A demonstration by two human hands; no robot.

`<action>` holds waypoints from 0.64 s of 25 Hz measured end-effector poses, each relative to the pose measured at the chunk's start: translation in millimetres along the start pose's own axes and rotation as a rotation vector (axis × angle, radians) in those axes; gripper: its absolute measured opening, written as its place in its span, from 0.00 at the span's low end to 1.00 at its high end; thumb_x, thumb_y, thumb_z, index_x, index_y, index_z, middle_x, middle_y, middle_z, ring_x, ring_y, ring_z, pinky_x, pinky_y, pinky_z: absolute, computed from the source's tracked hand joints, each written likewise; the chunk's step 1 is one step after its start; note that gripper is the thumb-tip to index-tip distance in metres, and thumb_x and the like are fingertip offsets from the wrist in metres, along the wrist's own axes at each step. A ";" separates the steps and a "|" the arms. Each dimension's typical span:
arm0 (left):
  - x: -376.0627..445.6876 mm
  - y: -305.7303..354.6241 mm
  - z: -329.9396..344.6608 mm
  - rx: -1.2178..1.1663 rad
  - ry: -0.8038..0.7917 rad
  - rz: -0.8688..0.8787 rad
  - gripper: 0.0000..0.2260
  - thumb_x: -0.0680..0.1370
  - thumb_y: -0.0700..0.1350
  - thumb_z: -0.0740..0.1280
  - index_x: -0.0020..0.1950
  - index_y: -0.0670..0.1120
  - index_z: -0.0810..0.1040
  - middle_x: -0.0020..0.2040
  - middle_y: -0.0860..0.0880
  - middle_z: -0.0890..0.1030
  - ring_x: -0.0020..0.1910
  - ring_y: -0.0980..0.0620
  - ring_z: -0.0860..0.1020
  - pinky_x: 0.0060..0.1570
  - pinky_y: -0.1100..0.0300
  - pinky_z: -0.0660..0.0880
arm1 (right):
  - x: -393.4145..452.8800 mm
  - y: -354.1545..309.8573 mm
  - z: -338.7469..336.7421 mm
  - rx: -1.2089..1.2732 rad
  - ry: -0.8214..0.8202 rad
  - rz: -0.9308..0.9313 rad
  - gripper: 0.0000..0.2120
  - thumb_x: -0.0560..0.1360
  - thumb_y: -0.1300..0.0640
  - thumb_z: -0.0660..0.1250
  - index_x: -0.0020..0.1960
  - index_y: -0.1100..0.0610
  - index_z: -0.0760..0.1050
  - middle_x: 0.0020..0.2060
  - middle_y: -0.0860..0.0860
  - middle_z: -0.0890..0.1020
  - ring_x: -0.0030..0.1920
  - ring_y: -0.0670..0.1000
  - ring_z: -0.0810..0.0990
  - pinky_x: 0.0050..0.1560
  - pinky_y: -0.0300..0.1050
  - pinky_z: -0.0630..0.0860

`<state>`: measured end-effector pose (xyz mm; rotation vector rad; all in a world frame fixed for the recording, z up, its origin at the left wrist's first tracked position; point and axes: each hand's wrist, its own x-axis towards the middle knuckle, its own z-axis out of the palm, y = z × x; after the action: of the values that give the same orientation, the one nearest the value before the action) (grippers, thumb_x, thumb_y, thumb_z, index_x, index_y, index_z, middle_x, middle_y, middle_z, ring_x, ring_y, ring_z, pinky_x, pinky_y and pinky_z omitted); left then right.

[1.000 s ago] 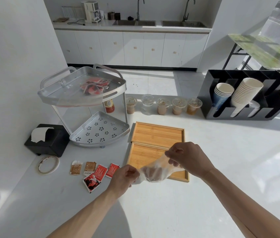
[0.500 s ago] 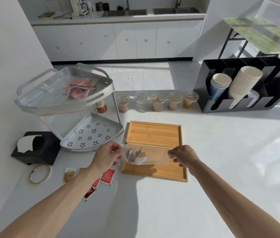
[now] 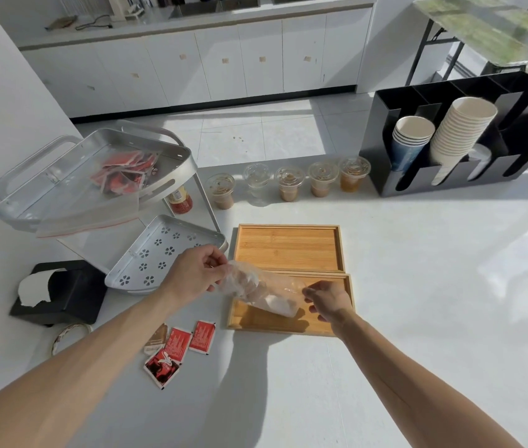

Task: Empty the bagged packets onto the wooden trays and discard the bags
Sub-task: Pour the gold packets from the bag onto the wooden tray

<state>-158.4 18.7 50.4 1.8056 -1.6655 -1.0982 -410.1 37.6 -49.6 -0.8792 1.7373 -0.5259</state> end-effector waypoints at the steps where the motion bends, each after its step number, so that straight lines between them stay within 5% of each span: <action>1: 1.1 2.8 -0.1 -0.007 0.000 0.009 0.04 0.75 0.40 0.73 0.44 0.42 0.79 0.36 0.46 0.82 0.31 0.56 0.79 0.31 0.62 0.78 | 0.8 -1.6 0.2 0.026 -0.007 0.006 0.07 0.78 0.56 0.66 0.41 0.54 0.78 0.41 0.55 0.83 0.38 0.51 0.76 0.36 0.44 0.70; 9: 1.9 27.5 6.1 -0.108 -0.021 0.069 0.05 0.74 0.40 0.73 0.46 0.40 0.80 0.39 0.42 0.83 0.33 0.55 0.79 0.34 0.59 0.78 | 6.7 -6.5 0.4 0.162 -0.022 0.073 0.08 0.78 0.56 0.66 0.51 0.60 0.80 0.41 0.52 0.83 0.38 0.50 0.78 0.38 0.44 0.72; 16: 1.7 39.0 -1.3 -0.129 -0.010 0.108 0.05 0.74 0.39 0.73 0.46 0.40 0.80 0.39 0.41 0.82 0.34 0.53 0.78 0.34 0.59 0.78 | 4.6 -14.6 14.0 0.235 -0.091 0.055 0.06 0.77 0.58 0.67 0.48 0.61 0.79 0.38 0.54 0.82 0.36 0.51 0.77 0.36 0.42 0.72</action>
<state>-181.3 10.1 80.9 1.6134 -1.6386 -1.1412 -393.2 25.8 -46.7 -0.6763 1.5757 -0.6296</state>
